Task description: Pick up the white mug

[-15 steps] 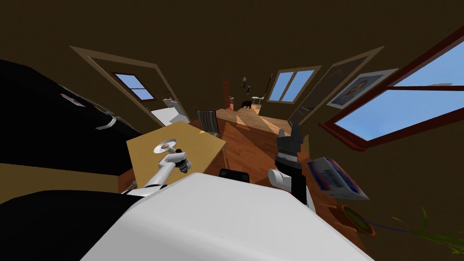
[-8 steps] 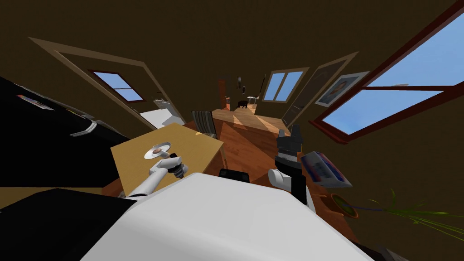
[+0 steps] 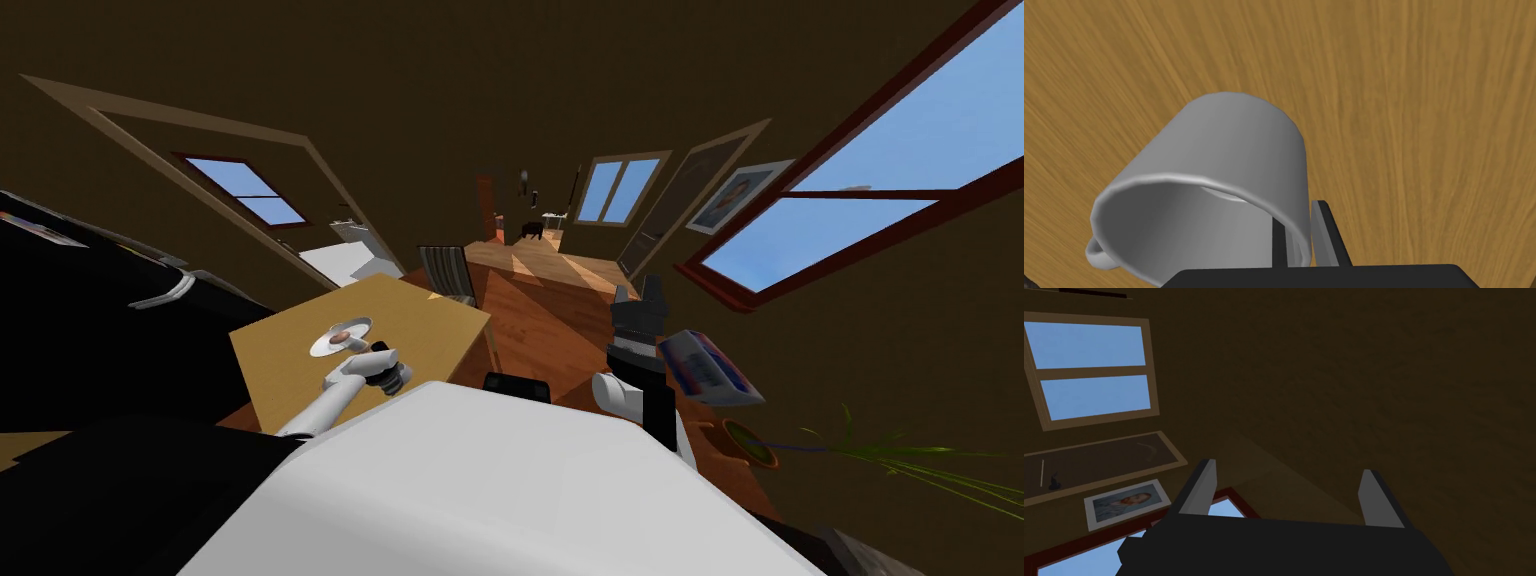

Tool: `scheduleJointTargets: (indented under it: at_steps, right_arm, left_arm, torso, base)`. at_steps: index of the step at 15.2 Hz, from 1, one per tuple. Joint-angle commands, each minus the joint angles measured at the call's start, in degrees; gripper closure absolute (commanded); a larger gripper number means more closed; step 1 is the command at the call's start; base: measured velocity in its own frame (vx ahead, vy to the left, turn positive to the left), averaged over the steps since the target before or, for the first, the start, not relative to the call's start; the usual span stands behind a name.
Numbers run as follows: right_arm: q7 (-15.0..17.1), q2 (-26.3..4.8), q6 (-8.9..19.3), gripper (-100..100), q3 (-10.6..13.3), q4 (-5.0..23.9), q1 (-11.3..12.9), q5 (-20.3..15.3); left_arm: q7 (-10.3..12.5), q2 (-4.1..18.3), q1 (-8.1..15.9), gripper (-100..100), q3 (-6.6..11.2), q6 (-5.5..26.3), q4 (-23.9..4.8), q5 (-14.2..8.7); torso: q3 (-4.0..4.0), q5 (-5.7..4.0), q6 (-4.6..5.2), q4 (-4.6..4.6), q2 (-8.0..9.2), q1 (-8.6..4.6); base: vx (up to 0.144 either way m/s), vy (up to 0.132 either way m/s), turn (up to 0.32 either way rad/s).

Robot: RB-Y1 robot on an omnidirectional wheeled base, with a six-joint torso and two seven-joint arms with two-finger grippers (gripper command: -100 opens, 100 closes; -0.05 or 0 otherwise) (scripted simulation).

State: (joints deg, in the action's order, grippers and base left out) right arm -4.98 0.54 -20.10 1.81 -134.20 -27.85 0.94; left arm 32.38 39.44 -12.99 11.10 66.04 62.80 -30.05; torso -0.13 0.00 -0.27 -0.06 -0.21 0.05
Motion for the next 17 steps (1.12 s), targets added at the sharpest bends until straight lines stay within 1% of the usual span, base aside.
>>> scheduleJointTargets:
  at_steps: [1,2,3,4,5,6,7,8,9,10,11,12,13,14,15,16,17]
  right_arm:
    - [0.0,0.0,0.0,0,0.0,0.0,0.0,0.0]
    - [0.0,0.0,0.0,0,-0.01,0.0,-0.01,0.0]
    - [0.0,0.0,0.0,0,-0.01,0.0,-0.01,0.0]
    - [0.0,0.0,0.0,0,-0.01,0.0,-0.01,0.0]
    - [0.0,0.0,0.0,0,0.0,0.0,0.0,0.0]
    - [0.0,0.0,0.0,0,-0.01,0.0,0.0,0.0]
    - [0.0,0.0,0.0,0,0.0,0.0,0.0,0.0]
    - [0.0,0.0,0.0,0,-0.01,0.0,-0.01,0.0]
    - [0.0,0.0,0.0,0,0.0,0.0,0.0,0.0]
    - [0.0,0.0,0.0,0,-0.01,0.0,-0.01,0.0]
    - [0.0,0.0,0.0,0,0.0,0.0,0.0,0.0]
    - [0.0,0.0,0.0,0,-0.01,0.0,-0.01,0.0]
    - [0.0,0.0,0.0,0,0.0,0.0,0.0,0.0]
    - [0.0,0.0,0.0,0,-0.01,0.0,-0.01,0.0]
    - [0.0,0.0,0.0,0,0.0,0.0,0.0,0.0]
    - [0.0,0.0,0.0,0,-0.01,0.0,0.0,0.0]
    - [0.0,0.0,0.0,0,0.0,0.0,0.0,0.0]
  left_arm:
    - [-1.5,-2.21,2.76,100,2.45,2.58,0.36,2.86]
    - [-1.5,-2.21,2.76,100,2.45,2.58,0.36,3.56]
    - [-2.71,-3.55,4.61,100,3.71,3.81,0.33,5.07]
    - [-2.71,-3.55,4.61,100,3.71,3.81,0.33,5.93]
    - [-3.92,-4.9,6.47,100,4.98,5.04,0.29,7.4]
    - [-3.92,-4.9,6.47,100,4.98,5.04,0.29,8.29]
    - [-5.13,-6.25,8.32,100,6.25,6.27,0.25,9.62]
    - [-5.13,-6.25,8.32,100,6.25,6.27,0.25,10.66]
    - [-6.34,-7.59,10.18,100,7.52,7.5,0.21,12.15]
    - [-6.34,-7.59,10.18,100,7.52,7.5,0.21,13.02]
    - [-7.55,-8.94,12.04,100,8.79,8.73,0.17,14.6]
    - [-7.55,-8.94,12.04,100,8.79,8.73,0.17,15.38]
    - [-8.77,-10.29,13.89,100,10.06,9.96,0.14,17.01]
    - [-8.77,-10.29,13.89,100,10.06,9.96,0.14,17.75]
    - [-9.98,-11.64,15.75,100,11.33,11.19,0.1,19.24]
    - [-9.98,-11.64,15.75,100,11.33,11.19,0.1,20.11]
    - [-11.19,-12.98,17.61,100,12.6,12.42,0.06,21.61]
  torso:
    - [0.0,0.0,0.0,0.0,0.0,0.0]
    - [0.0,-0.01,-0.09,-0.01,0.0,0.02]
    - [0.01,-0.02,-0.12,-0.01,0.03,0.03]
    - [0.03,-0.03,-0.1,0.01,0.06,0.01]
    - [0.04,-0.05,-0.04,0.02,0.07,-0.01]
    - [0.04,-0.06,-0.02,0.04,0.06,-0.01]
    - [0.05,-0.07,0.0,0.04,0.06,-0.03]
    - [0.05,-0.07,0.0,0.05,0.06,-0.04]
    - [0.05,-0.09,0.01,0.04,0.06,-0.06]
    - [0.06,-0.1,0.02,0.06,0.06,-0.07]
    - [0.06,-0.14,0.02,0.05,0.07,-0.09]
    - [0.06,-0.14,0.02,0.06,0.07,-0.1]
    - [0.07,-0.16,0.03,0.06,0.08,-0.12]
    - [0.07,-0.17,0.04,0.06,0.08,-0.12]
    - [0.07,-0.18,0.06,0.07,0.09,-0.13]
    - [0.07,-0.17,0.09,0.07,0.08,-0.14]
    - [0.07,-0.18,0.08,0.06,0.08,-0.14]
  base:
    - [-0.005,0.013,0.269]
    - [-0.008,0.011,0.313]
    - [-0.011,0.008,0.257]
    - [-0.011,0.005,0.133]
    - [-0.011,0.009,0.118]
    - [-0.009,0.009,0.096]
    - [-0.011,0.012,0.154]
    - [-0.009,0.008,0.119]
    - [-0.009,0.01,0.141]
    - [-0.007,0.006,0.112]
    - [-0.009,0.01,0.181]
    - [-0.007,0.006,0.128]
    - [-0.007,0.009,0.138]
    - [-0.007,0.007,0.113]
    - [-0.008,0.01,0.132]
    - [-0.006,0.008,0.116]
    - [-0.008,0.01,0.159]
